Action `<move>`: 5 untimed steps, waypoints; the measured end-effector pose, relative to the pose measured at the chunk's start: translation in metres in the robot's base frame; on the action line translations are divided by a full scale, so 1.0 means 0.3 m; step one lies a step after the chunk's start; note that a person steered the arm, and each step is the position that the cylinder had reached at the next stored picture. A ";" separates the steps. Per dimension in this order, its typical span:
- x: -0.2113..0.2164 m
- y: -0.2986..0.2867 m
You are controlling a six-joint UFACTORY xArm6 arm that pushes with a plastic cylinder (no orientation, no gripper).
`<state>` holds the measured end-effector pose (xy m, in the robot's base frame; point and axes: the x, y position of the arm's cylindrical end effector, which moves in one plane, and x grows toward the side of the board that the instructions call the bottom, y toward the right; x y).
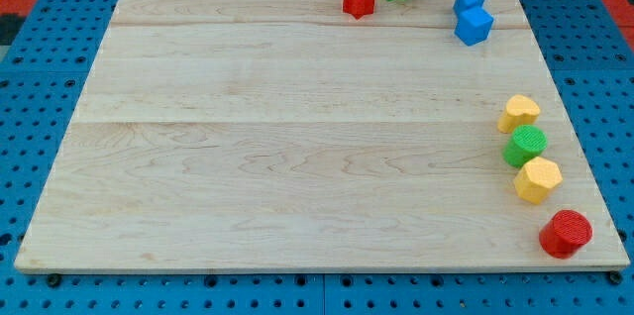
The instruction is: Place your hand close to the red star
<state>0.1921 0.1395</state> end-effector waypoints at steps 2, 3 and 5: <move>0.151 0.029; 0.268 -0.055; 0.320 -0.508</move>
<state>0.2882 -0.0128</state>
